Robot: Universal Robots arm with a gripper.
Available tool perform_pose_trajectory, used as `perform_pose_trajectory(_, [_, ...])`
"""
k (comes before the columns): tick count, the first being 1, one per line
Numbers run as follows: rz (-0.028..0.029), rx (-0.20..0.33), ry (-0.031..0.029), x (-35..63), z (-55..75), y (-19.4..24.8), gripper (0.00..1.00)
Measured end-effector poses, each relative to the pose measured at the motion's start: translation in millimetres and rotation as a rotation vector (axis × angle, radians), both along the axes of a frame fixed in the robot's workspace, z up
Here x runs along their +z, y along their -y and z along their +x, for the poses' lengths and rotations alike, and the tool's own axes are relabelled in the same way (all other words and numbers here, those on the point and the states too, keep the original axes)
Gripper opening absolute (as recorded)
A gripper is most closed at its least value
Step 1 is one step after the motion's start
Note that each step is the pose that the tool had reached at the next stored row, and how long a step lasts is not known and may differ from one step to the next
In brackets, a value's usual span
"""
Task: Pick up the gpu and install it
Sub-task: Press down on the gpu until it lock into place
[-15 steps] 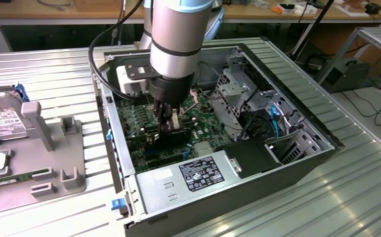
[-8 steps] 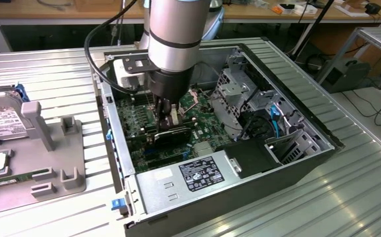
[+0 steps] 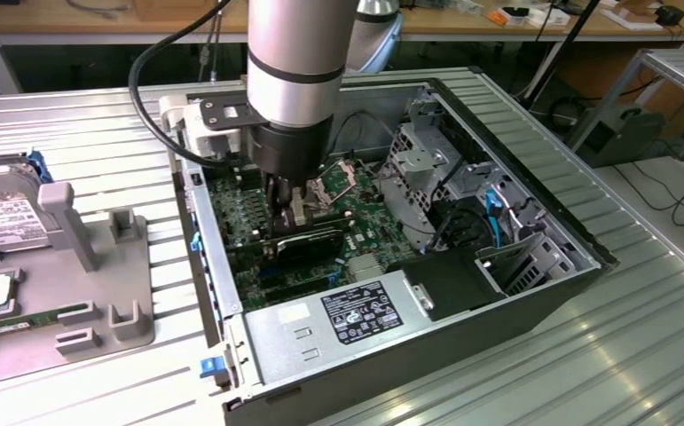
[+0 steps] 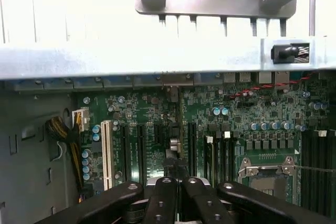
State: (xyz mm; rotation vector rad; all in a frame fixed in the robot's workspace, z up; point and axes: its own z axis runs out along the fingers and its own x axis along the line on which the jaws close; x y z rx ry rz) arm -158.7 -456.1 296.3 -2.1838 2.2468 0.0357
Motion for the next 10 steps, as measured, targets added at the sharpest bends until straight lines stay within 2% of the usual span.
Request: perform_pose_trajectory(10, [-0.0001,0.0,-0.0001,5.0,-16.7,0.0,0.11])
